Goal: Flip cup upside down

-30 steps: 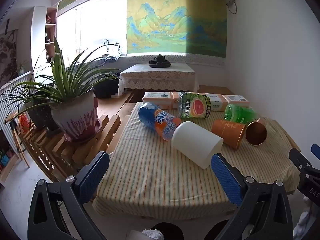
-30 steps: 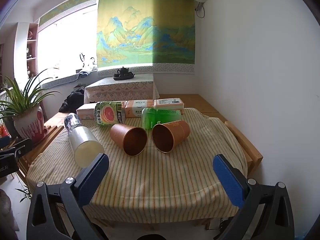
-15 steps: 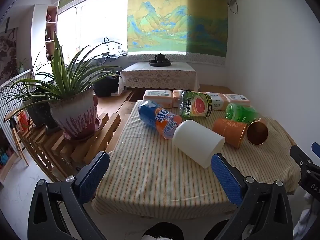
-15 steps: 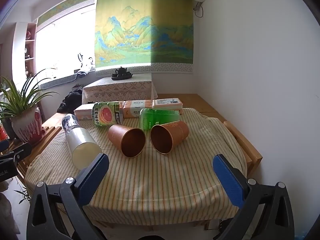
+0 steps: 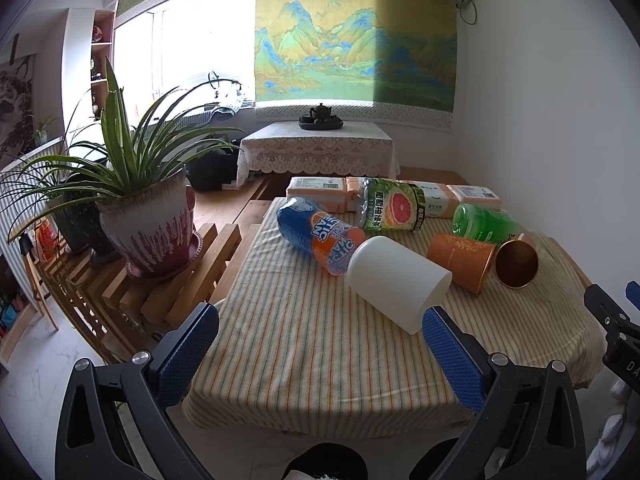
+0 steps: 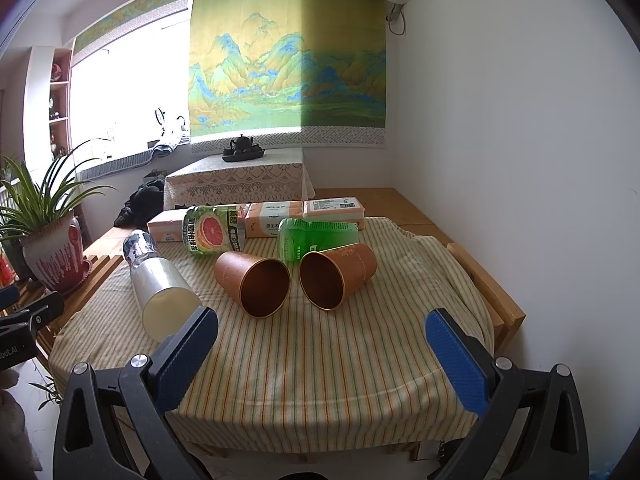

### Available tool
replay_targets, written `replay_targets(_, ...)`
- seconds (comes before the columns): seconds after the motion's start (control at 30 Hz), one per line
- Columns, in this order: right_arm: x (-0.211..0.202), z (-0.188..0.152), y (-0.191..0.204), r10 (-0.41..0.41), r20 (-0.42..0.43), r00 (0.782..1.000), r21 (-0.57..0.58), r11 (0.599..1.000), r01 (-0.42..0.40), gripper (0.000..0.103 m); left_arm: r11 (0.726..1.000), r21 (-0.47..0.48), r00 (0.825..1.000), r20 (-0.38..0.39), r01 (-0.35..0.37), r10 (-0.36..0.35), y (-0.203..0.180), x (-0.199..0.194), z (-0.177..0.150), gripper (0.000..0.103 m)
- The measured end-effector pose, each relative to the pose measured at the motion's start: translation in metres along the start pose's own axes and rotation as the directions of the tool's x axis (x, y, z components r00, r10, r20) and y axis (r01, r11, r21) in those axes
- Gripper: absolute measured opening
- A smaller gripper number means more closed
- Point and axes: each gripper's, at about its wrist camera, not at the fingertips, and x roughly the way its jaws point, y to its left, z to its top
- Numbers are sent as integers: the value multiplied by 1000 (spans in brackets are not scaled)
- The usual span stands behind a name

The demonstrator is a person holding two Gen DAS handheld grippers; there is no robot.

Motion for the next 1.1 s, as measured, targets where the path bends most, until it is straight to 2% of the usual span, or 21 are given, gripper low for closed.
replay_targets(1.1,7,2,0,-2,-7,1000,-1,1000,2,102,1000,-1,1000,-10,-11,11,5,9,4,103)
